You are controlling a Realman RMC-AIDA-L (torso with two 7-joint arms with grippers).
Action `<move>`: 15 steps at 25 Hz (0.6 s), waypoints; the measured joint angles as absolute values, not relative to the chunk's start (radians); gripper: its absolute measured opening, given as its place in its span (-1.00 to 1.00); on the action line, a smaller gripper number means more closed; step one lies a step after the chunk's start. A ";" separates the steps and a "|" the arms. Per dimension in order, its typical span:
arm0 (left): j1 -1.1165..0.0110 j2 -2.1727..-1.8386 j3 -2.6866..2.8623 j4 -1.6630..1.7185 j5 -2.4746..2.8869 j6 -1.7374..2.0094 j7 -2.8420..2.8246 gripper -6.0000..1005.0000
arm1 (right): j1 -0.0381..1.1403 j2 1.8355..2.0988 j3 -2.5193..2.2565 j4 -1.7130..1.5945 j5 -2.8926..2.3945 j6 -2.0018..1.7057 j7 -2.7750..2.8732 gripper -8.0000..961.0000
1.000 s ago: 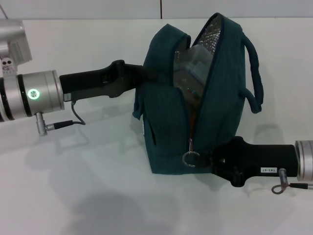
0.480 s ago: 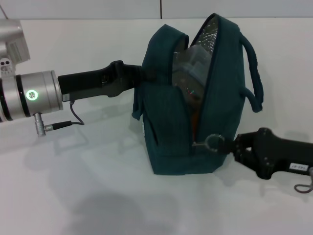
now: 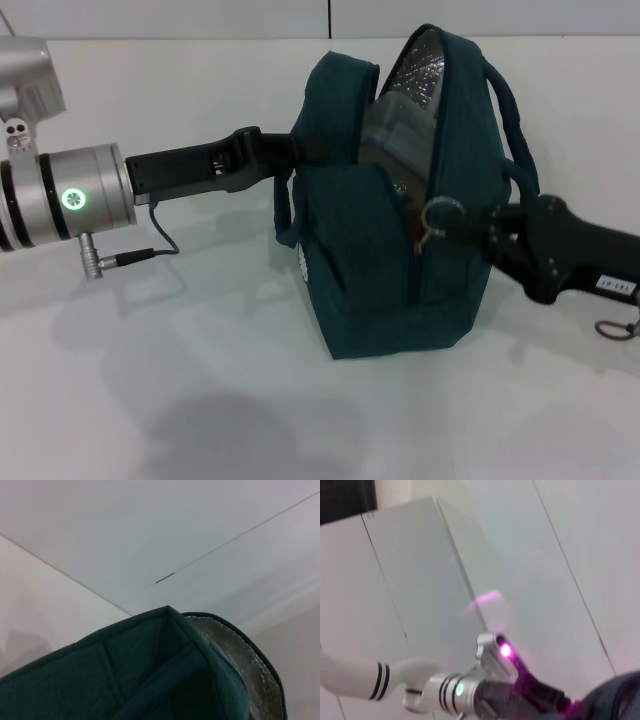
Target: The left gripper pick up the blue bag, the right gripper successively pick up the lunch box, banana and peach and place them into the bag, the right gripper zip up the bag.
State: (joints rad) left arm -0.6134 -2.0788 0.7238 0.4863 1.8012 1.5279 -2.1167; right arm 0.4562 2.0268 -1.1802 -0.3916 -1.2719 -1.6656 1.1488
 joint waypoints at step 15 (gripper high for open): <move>-0.569 -2.083 0.728 0.486 1.678 1.589 -1.968 -0.70 | 0.506 2.028 -1.182 -0.338 -1.180 -1.681 1.105 -0.97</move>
State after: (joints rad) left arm -0.5687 -2.0831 0.7283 0.4864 1.6777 1.5891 -1.9680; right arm 0.5064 2.0280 -1.1821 -0.3384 -1.1796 -1.6809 1.1047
